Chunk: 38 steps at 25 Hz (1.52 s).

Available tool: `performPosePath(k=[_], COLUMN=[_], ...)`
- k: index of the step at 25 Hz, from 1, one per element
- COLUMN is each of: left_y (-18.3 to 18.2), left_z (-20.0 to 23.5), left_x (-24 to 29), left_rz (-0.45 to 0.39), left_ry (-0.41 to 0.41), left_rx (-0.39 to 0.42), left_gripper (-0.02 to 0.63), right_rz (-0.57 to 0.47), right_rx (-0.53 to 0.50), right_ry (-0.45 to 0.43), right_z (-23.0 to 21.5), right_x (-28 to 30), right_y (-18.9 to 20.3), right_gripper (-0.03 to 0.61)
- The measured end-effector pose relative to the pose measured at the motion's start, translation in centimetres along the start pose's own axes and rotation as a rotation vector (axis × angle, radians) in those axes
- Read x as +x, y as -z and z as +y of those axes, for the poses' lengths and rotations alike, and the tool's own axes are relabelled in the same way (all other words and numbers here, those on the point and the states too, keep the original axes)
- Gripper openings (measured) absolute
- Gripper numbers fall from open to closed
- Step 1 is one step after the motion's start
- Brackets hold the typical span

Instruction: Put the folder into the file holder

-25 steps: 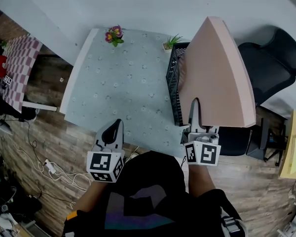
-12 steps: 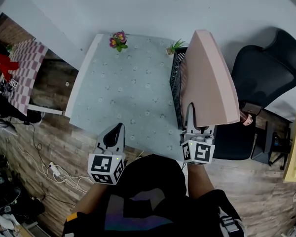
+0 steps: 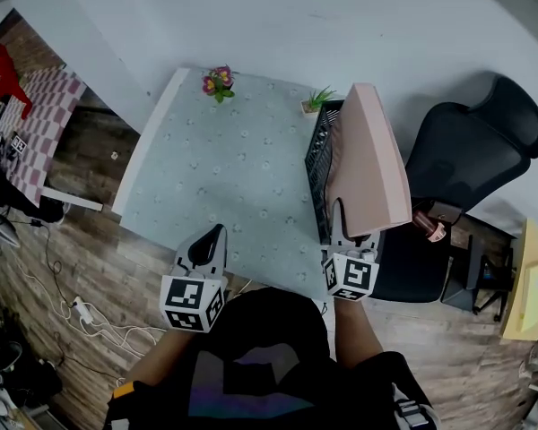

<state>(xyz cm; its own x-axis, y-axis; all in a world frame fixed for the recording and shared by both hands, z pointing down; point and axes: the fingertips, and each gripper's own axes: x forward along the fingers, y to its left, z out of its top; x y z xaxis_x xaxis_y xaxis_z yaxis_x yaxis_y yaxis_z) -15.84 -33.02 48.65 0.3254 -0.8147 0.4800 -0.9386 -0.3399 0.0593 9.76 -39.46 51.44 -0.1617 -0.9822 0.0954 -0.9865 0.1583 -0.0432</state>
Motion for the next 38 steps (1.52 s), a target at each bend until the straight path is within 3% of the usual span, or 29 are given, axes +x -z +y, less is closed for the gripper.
performPosePath(k=[11, 20, 33, 38], left_y=[0.0, -0.3, 2.0, 5.1], left_z=[1.6, 1.4, -0.9, -1.9], left_x=[-1.2, -2.6, -7.6, -10.4], left_rz=[-0.042, -0.089, -0.146, -0.151], left_ry=[-0.02, -0.01, 0.058, 0.083], left_rx=[-0.036, -0.042, -0.007, -0.023], left_gripper=[0.006, 0.006, 0.006, 0.008], right_rz=[0.134, 0.177, 0.158, 0.182], right_rx=[-0.056, -0.069, -0.039, -0.045], right_ry=[0.006, -0.002, 0.096, 0.073], right_z=[0.7, 1.1, 2.4, 5.3], right_x=[-0.1, -2.0, -11.3, -15.2], right_y=[1.6, 1.1, -1.7, -2.1], right_gripper=[0.196, 0.223, 0.235, 0.233])
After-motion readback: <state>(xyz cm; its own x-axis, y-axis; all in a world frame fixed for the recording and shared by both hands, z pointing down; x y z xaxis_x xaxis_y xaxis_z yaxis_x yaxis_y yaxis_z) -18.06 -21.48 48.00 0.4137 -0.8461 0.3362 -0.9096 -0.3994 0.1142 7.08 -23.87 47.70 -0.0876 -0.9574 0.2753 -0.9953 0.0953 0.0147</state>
